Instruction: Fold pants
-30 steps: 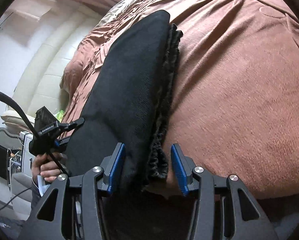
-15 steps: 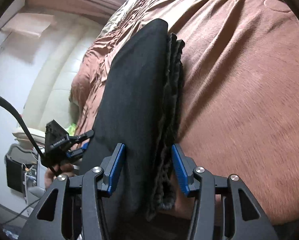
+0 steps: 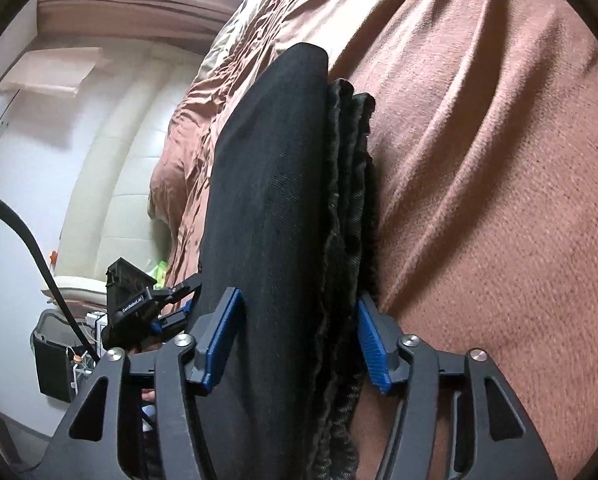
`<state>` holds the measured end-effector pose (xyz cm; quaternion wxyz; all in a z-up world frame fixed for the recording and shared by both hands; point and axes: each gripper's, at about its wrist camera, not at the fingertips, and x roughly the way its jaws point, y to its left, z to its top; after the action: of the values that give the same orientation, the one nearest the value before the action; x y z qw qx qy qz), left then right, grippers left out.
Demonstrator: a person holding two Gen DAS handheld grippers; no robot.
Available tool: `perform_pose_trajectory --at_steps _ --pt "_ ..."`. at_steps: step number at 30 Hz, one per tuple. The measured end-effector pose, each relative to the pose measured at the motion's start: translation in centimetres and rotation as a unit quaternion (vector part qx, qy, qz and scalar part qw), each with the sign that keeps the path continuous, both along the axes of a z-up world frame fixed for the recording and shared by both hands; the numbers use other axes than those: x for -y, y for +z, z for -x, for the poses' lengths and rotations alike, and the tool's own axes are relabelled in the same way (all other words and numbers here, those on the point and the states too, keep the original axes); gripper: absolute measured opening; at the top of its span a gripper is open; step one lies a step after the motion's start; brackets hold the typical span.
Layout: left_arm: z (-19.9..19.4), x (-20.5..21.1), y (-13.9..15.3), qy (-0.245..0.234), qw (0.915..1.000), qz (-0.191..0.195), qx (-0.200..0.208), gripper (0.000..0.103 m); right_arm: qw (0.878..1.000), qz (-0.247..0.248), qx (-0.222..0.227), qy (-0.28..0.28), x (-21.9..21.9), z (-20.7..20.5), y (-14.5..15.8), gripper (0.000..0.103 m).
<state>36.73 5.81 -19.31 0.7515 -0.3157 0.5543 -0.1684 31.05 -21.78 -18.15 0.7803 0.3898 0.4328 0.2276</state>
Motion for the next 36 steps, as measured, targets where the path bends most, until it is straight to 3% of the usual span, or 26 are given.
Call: perform_pose_trajectory --at_steps 3,19,21,23,28,31,36 --pt "-0.8 0.4 0.0 -0.004 1.0 0.006 0.0 0.044 1.0 -0.006 0.001 0.004 0.0 -0.5 0.2 0.071" --pt "-4.2 1.4 -1.1 -0.024 0.9989 0.039 -0.011 0.046 1.0 0.021 -0.014 -0.009 -1.1 -2.5 1.0 0.072" --pt "-4.2 1.5 -0.9 -0.026 0.9989 0.038 -0.007 0.046 1.0 0.028 -0.004 -0.006 -1.4 -2.4 1.5 0.057" --pt "-3.9 1.7 -0.4 -0.032 0.999 0.03 0.002 0.043 0.999 0.034 -0.002 -0.003 -1.8 -2.3 2.0 0.054" --pt "-3.2 1.3 0.4 -0.037 0.9982 0.045 0.016 0.035 0.999 0.02 0.027 0.005 -1.7 -1.0 3.0 0.053" --pt "-3.2 1.2 0.6 -0.038 0.9984 0.039 0.014 0.035 0.999 0.042 0.016 0.005 -1.6 -0.5 2.7 0.053" --pt "-3.7 1.1 0.1 -0.039 0.9986 0.034 -0.001 0.036 0.999 0.042 -0.021 -0.009 -0.5 0.1 1.5 0.063"
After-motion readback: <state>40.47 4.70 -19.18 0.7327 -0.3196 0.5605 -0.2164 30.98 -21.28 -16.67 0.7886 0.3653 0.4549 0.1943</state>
